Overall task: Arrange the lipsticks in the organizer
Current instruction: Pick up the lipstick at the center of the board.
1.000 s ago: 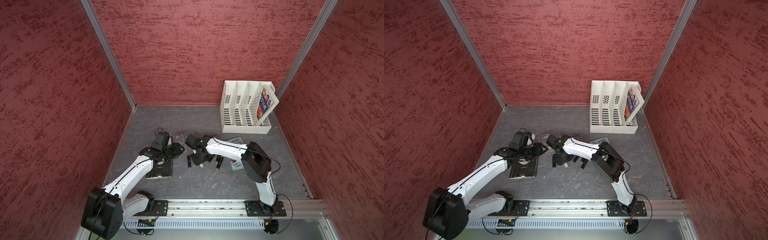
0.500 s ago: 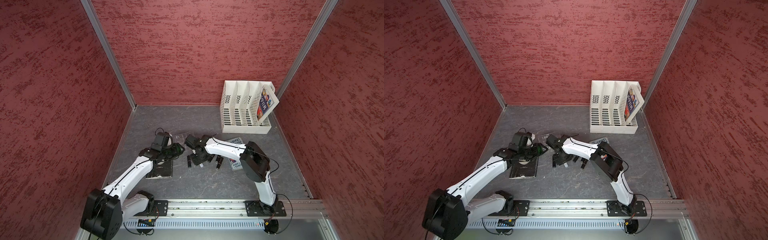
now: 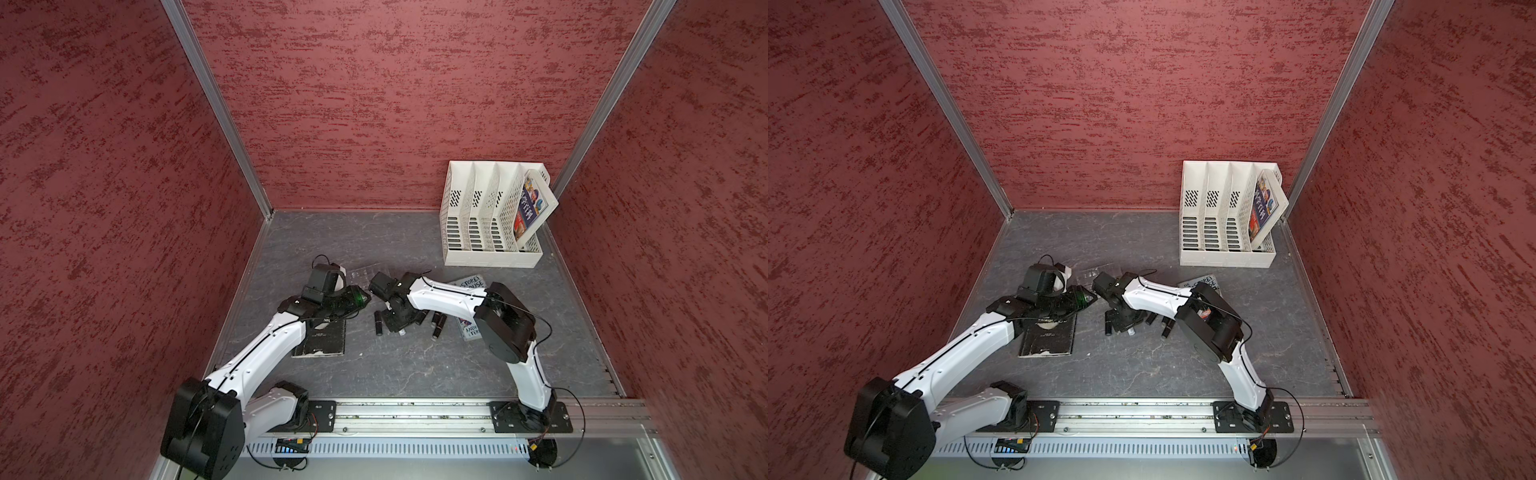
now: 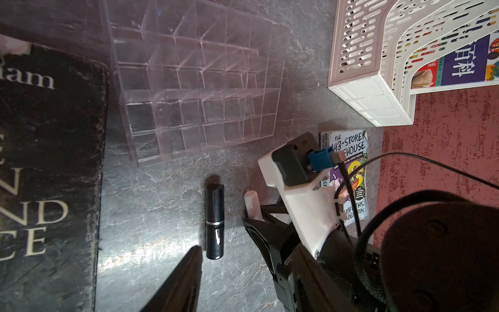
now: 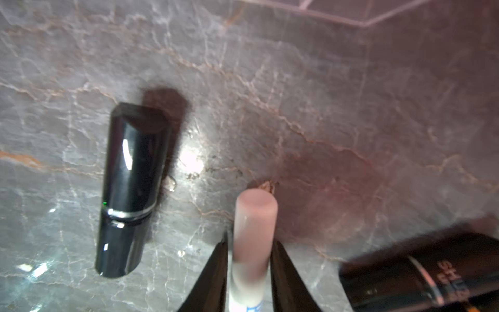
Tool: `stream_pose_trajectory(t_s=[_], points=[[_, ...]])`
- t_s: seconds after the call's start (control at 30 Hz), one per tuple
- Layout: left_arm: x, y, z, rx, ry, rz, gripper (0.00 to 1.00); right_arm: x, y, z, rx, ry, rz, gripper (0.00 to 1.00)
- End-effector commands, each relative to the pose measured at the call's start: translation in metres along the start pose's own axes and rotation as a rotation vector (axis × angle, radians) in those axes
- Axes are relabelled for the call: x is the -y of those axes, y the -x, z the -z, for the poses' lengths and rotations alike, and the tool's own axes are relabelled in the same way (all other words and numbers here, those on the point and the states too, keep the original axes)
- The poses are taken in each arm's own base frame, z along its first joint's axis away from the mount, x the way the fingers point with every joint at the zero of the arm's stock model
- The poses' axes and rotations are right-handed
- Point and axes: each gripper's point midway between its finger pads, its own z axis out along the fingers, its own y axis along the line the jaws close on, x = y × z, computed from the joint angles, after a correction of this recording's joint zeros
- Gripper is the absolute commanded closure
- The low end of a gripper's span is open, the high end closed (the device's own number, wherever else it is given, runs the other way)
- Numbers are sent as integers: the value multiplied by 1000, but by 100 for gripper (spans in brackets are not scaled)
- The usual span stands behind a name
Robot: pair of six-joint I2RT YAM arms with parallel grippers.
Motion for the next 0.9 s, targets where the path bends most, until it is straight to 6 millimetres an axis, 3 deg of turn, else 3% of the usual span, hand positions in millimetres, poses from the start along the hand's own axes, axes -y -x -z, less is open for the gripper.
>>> stream_pose_trajectory(t_s=[0.0, 0.17, 0.43, 0.6, 0.7, 0.87], points=[[8, 2, 4, 13, -42, -32, 44, -3, 5, 14, 65, 28, 22, 72], [17, 7, 16, 36, -74, -70, 42, -7, 16, 48, 230, 118, 57, 76], [61, 8, 41, 74, -265, -195, 36, -38, 21, 138, 668, 416, 218, 77], [92, -5, 46, 28, -394, -236, 36, -44, 19, 159, 812, 456, 299, 79], [105, -16, 45, -10, -441, -259, 36, -45, 22, 162, 864, 446, 323, 82], [105, -25, 36, -62, -410, -272, 40, -48, 24, 167, 890, 406, 349, 82]])
